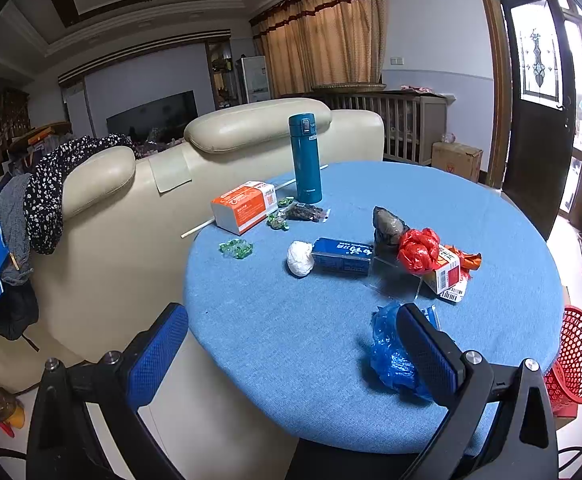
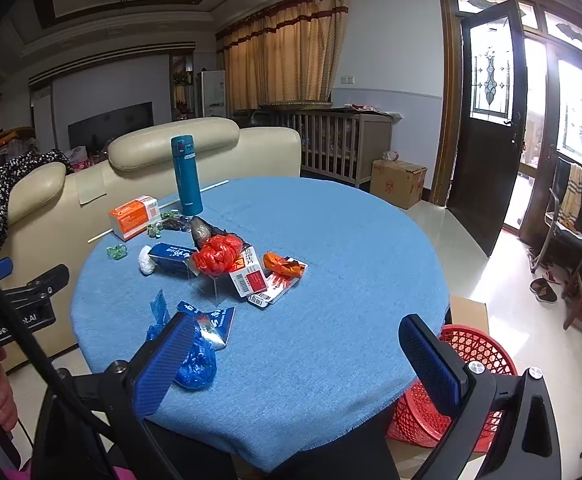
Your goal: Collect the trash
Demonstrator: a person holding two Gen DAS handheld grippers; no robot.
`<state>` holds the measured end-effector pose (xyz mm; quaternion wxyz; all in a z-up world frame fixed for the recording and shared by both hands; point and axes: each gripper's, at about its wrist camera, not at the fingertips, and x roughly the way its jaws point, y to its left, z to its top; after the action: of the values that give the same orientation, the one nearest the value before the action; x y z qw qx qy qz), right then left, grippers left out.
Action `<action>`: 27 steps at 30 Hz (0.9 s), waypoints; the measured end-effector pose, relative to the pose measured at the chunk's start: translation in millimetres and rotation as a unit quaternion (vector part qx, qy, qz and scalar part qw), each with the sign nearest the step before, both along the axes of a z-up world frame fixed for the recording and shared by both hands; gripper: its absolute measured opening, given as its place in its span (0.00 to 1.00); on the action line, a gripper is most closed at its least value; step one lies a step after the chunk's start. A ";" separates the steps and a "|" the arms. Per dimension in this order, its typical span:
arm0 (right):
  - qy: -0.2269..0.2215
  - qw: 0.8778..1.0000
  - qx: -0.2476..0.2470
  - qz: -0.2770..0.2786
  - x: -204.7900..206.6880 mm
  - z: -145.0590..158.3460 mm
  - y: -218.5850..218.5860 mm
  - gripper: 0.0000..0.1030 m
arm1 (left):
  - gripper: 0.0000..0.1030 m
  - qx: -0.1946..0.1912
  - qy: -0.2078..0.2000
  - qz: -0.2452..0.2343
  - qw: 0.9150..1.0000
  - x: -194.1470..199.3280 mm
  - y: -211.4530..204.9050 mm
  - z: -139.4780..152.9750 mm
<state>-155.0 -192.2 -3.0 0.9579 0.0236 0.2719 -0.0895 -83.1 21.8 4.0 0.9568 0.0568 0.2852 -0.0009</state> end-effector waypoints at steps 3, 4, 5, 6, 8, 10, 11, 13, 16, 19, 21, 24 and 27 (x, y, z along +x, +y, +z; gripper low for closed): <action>0.004 1.000 0.001 0.000 0.6 -0.6 -0.1 1.00 | 1.00 -0.001 0.002 0.001 1.000 0.5 0.3 -0.8; 0.005 1.000 0.002 0.000 0.5 -0.5 -0.1 1.00 | 1.00 -0.001 0.002 0.001 1.000 0.7 0.6 -0.8; 0.005 1.000 0.005 -0.001 1.8 -1.6 -0.5 1.00 | 1.00 -0.001 0.003 0.001 1.000 1.0 0.5 -1.2; 0.006 1.000 0.005 -0.001 1.7 -1.4 -0.5 1.00 | 1.00 -0.002 0.003 0.001 1.000 0.9 0.8 -1.4; 0.007 1.000 0.007 -0.001 2.6 -2.6 -1.0 1.00 | 1.00 -0.002 0.004 0.001 1.000 1.8 1.1 -1.6; 0.005 1.000 0.009 -0.001 3.5 -3.0 -1.7 1.00 | 1.00 -0.002 0.005 0.001 1.000 2.0 1.0 -2.0; 0.005 1.000 0.009 -0.002 4.0 -3.7 -1.4 1.00 | 1.00 -0.002 0.005 0.001 1.000 1.9 1.3 -2.2; 0.007 1.000 0.009 -0.002 4.4 -3.8 -1.4 1.00 | 1.00 -0.003 0.006 0.000 1.000 1.8 1.2 -2.5; 0.012 1.000 0.009 -0.001 4.9 -5.0 -1.3 1.00 | 1.00 -0.002 0.009 -0.001 1.000 3.1 0.6 -4.0; 0.012 1.000 0.010 -0.002 5.1 -6.1 -2.7 1.00 | 1.00 -0.003 0.011 -0.002 1.000 3.8 0.5 -5.7; 0.022 1.000 0.014 -0.003 7.3 -7.0 -2.4 1.00 | 1.00 -0.003 0.014 -0.004 1.000 4.6 0.2 -7.1; 0.031 0.999 0.017 -0.003 9.3 -8.3 -3.2 1.00 | 1.00 -0.004 0.019 -0.006 1.000 6.1 1.0 -9.2; 0.031 0.999 0.020 -0.003 11.3 -10.9 -3.9 1.00 | 1.00 -0.006 0.025 -0.011 1.000 8.4 0.0 -12.1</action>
<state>-143.8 -196.1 -13.9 0.9481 0.0406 0.3030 -0.0873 -74.7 21.8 -8.0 0.9496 0.0545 0.3083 -0.0143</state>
